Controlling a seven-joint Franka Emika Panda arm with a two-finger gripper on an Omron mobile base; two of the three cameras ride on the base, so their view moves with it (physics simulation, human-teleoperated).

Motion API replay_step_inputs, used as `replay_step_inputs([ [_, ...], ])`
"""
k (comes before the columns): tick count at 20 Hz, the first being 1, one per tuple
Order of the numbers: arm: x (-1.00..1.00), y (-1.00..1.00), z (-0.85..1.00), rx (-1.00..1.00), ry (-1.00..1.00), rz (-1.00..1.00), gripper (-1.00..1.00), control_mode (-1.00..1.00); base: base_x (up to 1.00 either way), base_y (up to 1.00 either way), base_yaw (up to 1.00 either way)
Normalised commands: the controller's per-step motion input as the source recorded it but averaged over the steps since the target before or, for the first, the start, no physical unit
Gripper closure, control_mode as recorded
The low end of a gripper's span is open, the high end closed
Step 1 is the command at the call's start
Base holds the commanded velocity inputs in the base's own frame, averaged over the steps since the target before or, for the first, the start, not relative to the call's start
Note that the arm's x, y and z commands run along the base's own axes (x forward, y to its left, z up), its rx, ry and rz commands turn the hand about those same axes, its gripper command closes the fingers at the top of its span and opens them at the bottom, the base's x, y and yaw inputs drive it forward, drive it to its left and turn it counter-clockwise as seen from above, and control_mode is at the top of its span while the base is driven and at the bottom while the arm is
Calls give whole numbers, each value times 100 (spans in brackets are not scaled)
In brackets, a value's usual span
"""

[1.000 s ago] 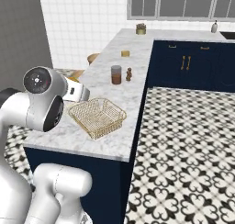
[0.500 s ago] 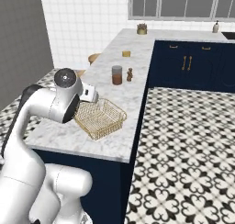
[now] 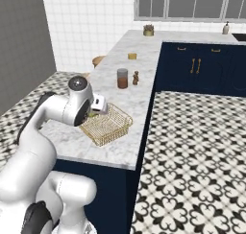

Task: Open the cabinet, pick up the bread from the cabinet and place it in the basket. Then move the basket to the dining counter.

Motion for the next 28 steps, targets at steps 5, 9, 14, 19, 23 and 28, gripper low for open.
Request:
replay_step_inputs([
  [5, 50, 0, -50, -4, 9, 1, 100, -100, 0, 0, 0],
  [9, 48, -5, -44, 0, 4, 4, 100, -100, 0, 0, 0],
  [14, 48, 0, -50, 0, 8, 3, 100, -100, 0, 0, 0],
  [19, 55, 0, -55, -1, 7, 5, 100, -100, 0, 0, 0],
  [23, 55, -2, -41, 0, 5, 2, 100, -100, 0, 0, 0],
  [28, 50, -8, -31, 0, 5, 2, 100, -100, 0, 0, 0],
])
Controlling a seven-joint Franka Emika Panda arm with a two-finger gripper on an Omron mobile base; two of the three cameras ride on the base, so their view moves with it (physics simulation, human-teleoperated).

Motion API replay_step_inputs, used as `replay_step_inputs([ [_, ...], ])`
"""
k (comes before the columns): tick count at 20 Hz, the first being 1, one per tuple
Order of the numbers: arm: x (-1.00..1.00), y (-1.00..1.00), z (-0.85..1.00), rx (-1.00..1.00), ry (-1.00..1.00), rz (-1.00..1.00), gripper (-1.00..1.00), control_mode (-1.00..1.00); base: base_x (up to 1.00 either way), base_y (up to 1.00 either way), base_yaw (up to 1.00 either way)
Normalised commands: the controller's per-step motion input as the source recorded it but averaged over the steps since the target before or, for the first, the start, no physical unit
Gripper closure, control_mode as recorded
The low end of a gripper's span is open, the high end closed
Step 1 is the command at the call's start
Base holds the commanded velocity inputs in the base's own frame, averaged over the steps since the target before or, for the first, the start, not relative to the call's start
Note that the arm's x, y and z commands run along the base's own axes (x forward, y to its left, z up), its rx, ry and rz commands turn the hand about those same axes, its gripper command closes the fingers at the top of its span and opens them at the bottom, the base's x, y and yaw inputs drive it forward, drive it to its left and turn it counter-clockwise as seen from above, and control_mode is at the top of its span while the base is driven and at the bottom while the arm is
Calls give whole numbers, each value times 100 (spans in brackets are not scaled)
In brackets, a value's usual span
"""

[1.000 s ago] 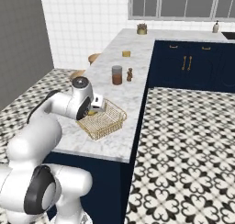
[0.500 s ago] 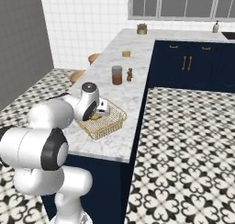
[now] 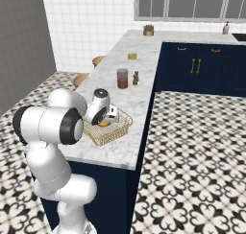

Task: Open the cabinet, pick up the bread from the cabinet and place it in the basket. Then move the basket to the dining counter.

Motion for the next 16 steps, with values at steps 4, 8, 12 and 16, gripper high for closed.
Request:
replay_step_inputs([
  [4, 34, -4, -27, 0, 3, 1, 100, -100, 0, 0, 0],
  [8, 36, 0, -34, 0, 5, 0, 100, -100, 0, 0, 0],
  [12, 21, 0, -40, -2, 4, 0, 100, -100, 0, 0, 0],
  [16, 17, 0, -38, -2, 3, 0, 100, -100, 0, 0, 0],
])
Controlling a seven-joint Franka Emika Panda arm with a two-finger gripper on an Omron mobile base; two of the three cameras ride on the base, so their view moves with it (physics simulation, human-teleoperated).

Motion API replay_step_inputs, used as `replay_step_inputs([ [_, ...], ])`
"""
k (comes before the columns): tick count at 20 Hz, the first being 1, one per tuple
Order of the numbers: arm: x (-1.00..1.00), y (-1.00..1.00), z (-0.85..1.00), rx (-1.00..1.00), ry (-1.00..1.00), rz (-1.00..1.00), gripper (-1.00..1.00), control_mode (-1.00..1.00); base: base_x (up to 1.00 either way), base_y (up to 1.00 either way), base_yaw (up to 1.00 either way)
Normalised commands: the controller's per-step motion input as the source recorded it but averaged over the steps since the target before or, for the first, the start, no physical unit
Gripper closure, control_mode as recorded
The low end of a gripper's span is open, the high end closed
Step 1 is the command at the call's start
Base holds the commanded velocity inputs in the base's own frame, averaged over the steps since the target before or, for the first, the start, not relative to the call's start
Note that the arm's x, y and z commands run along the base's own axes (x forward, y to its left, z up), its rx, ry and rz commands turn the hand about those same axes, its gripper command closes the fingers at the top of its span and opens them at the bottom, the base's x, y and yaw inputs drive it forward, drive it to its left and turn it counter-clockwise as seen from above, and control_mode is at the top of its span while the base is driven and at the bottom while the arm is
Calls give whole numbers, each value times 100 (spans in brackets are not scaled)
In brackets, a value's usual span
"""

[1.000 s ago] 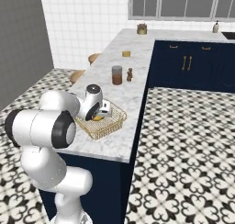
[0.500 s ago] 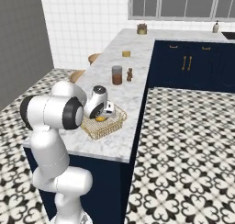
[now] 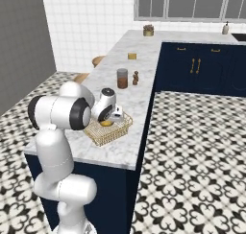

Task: Open the cabinet, pick up the bread from the cabinet and place it in the basket. Then move the basket to the dining counter.

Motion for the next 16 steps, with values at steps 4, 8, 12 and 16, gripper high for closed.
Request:
replay_step_inputs([
  [4, 0, 0, -13, -1, 0, 0, -100, -100, 0, 0, 0],
  [8, -1, 0, 0, 0, -3, 0, -100, -100, 0, 0, 0],
  [12, -3, 0, 3, 0, -3, -3, -100, -100, 0, 0, 0],
  [16, -9, 0, 21, 0, -5, 0, -100, -100, 0, 0, 0],
])
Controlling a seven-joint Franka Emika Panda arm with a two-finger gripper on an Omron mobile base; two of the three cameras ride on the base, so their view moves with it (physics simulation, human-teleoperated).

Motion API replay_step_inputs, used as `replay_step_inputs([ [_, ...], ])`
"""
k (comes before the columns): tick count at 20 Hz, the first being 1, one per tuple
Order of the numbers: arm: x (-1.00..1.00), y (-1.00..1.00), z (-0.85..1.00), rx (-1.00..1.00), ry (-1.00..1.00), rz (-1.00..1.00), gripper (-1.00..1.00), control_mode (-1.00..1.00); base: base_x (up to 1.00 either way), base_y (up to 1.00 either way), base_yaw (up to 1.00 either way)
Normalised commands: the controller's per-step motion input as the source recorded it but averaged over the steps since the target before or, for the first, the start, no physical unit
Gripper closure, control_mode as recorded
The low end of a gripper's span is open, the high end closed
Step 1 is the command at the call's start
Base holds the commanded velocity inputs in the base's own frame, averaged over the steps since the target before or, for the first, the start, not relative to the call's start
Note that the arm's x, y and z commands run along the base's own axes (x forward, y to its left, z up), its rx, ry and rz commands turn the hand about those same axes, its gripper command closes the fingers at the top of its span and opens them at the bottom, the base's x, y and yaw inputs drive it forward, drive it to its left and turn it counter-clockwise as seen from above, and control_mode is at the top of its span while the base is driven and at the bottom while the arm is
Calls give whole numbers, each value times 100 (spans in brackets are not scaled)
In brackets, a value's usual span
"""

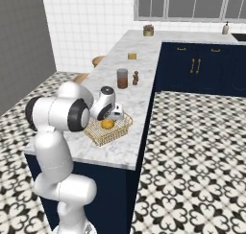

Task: Open the cabinet, pick up the bread from the cabinet and place it in the basket. Then move the basket to the dining counter.

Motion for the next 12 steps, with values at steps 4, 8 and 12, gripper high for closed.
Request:
replay_step_inputs([
  [4, -29, 0, 43, 3, 0, -1, -100, -100, 0, 0, 0],
  [8, -48, 0, 95, 0, 0, 0, -100, -100, 0, 0, 0],
  [12, -29, 0, 100, 0, 5, -1, -100, -100, 0, 0, 0],
])
